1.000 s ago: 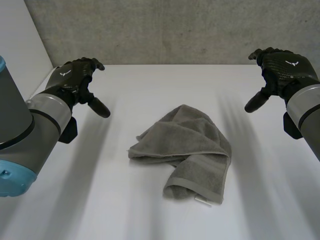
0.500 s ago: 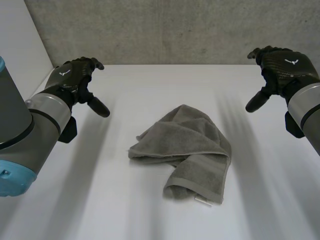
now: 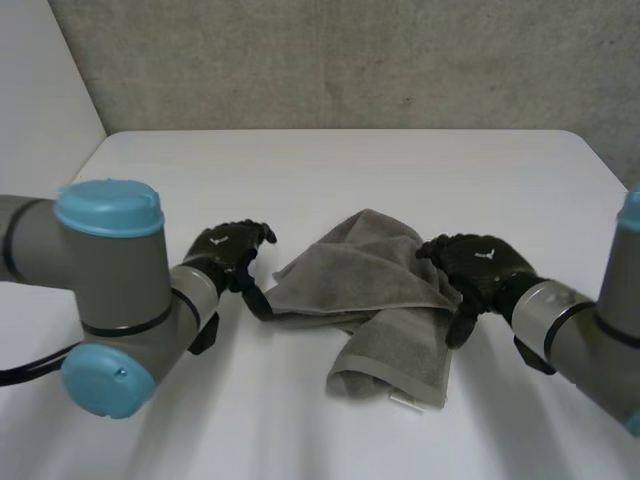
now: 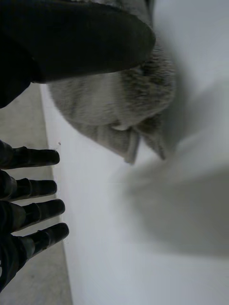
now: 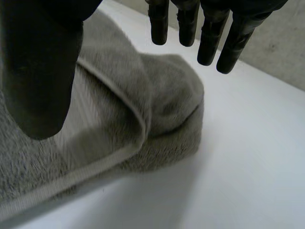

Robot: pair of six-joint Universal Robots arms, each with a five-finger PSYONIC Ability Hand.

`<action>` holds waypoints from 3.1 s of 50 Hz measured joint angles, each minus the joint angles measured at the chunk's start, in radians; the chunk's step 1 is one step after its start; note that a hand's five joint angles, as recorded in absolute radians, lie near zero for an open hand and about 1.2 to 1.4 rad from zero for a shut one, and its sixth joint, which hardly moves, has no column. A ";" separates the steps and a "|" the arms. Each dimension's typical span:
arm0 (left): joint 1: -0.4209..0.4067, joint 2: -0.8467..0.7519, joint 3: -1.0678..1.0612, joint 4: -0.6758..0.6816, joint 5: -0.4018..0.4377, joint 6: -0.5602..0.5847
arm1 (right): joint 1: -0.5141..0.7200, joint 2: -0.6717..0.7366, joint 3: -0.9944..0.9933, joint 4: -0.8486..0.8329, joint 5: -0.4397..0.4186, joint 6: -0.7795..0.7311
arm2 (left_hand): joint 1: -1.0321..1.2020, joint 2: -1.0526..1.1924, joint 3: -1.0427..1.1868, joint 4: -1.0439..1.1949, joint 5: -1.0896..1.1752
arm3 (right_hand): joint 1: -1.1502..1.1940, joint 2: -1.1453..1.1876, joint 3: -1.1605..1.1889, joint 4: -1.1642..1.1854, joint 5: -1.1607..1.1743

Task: Fold the towel.

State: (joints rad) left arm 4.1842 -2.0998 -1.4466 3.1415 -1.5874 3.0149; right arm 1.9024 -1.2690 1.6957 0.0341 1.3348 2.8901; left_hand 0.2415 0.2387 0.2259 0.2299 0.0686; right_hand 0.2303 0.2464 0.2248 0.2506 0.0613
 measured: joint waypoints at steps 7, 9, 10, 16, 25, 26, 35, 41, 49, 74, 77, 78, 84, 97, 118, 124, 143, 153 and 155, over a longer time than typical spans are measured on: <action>-0.004 -0.047 0.018 0.008 0.012 0.059 | 0.004 0.101 0.008 -0.079 0.008 0.013 | 0.011 0.010 0.000 0.000 0.022 | 0.002 0.000 0.000 0.000 0.002; -0.005 -0.052 0.017 0.010 0.019 0.070 | 0.004 0.117 0.005 -0.086 0.009 0.018 | 0.028 0.027 0.000 0.000 0.036 | 0.016 0.006 0.000 0.000 0.007; -0.006 -0.055 0.016 0.011 0.024 0.075 | 0.004 0.124 0.003 -0.089 0.009 0.021 | 0.042 0.044 0.000 0.000 0.051 | 0.045 0.032 0.000 0.000 0.039; -0.011 -0.074 0.017 0.018 0.054 0.085 | 0.004 0.130 -0.003 -0.096 0.008 0.045 | 0.171 0.178 0.000 0.000 0.170 | 0.462 0.454 0.000 0.000 0.461; -0.015 -0.086 0.026 0.025 0.097 0.073 | -0.001 0.099 -0.001 -0.094 0.004 0.074 | 0.995 1.052 0.000 0.000 1.049 | 1.055 1.051 0.000 0.000 1.077; -0.016 -0.083 0.026 0.024 0.103 0.070 | -0.003 0.089 0.002 -0.090 0.002 0.072 | 0.995 1.066 0.000 0.000 1.061 | 1.055 1.051 0.000 0.000 1.078; -0.019 0.020 -0.001 -0.023 0.159 0.017 | -0.012 -0.040 0.010 0.012 -0.068 -0.044 | 0.995 1.071 0.000 0.000 1.065 | 1.058 1.053 0.000 0.000 1.078; -0.011 0.101 -0.013 -0.095 0.206 -0.020 | -0.027 -0.112 -0.023 0.171 -0.115 -0.212 | 0.995 1.071 0.000 0.000 1.065 | 1.058 1.053 0.000 0.000 1.079; 0.012 0.162 -0.012 -0.158 0.223 -0.020 | -0.035 -0.124 -0.082 0.307 -0.130 -0.324 | 0.995 1.071 0.000 0.000 1.065 | 1.058 1.053 0.000 0.000 1.079; 0.069 0.445 0.313 0.168 0.153 0.237 | 0.110 -0.250 -0.388 -0.395 -0.040 -0.526 | 0.997 1.090 0.000 0.000 1.075 | 1.077 1.058 0.000 0.000 1.088; 0.077 0.477 0.240 0.206 0.175 0.314 | 0.108 -0.247 -0.325 -0.360 -0.074 -0.581 | 0.997 1.090 0.000 0.000 1.075 | 1.077 1.058 0.000 0.000 1.089; 0.081 0.479 0.201 0.207 0.187 0.359 | 0.107 -0.239 -0.292 -0.340 -0.083 -0.620 | 0.997 1.090 0.000 0.000 1.075 | 1.077 1.058 0.000 0.000 1.089; 0.095 0.425 -0.024 0.159 0.229 0.569 | 0.089 -0.201 -0.095 -0.276 -0.093 -0.872 | 0.997 1.091 -0.003 -0.001 1.075 | 1.077 1.058 0.000 0.000 1.089; 0.077 0.190 -0.333 0.129 0.203 0.665 | 0.038 -0.082 0.172 -0.258 -0.069 -0.975 | 0.997 1.093 -0.003 -0.001 1.075 | 1.077 1.059 0.000 0.000 1.089; 0.017 0.259 -0.292 0.104 0.081 0.625 | 0.033 -0.110 0.124 -0.211 -0.058 -0.689 | 0.026 0.026 -0.003 -0.001 -0.004 | 1.077 1.059 0.000 0.000 1.089; 0.022 0.284 -0.254 0.076 0.087 0.624 | 0.018 -0.106 0.130 -0.209 -0.057 -0.693 | 0.026 0.023 -0.003 -0.001 -0.006 | 0.740 0.719 0.000 0.000 0.734; 0.161 0.135 0.040 -0.048 0.317 0.630 | -0.088 -0.114 0.128 -0.037 -0.080 -0.566 | 0.027 0.024 -0.003 -0.001 0.001 | 0.004 -0.001 0.000 0.000 0.000; 0.222 -0.074 0.198 -0.187 0.471 0.640 | -0.134 -0.116 0.140 0.007 -0.169 -0.508 | 0.053 0.056 -0.003 -0.001 0.063 | 0.004 -0.001 0.000 0.000 0.000; 0.233 -0.097 0.215 -0.198 0.489 0.643 | -0.137 -0.116 0.142 0.006 -0.175 -0.509 | 0.057 0.060 -0.003 -0.001 0.066 | 0.004 -0.001 0.000 0.000 0.000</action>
State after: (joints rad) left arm 4.4169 -2.1971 -1.2317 2.9437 -1.0985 3.6583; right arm 1.7651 -1.3845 1.8382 0.0405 1.1597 2.3812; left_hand 0.2983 0.2990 0.2231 0.2287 0.1345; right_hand 0.2344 0.2450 0.2245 0.2506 0.0610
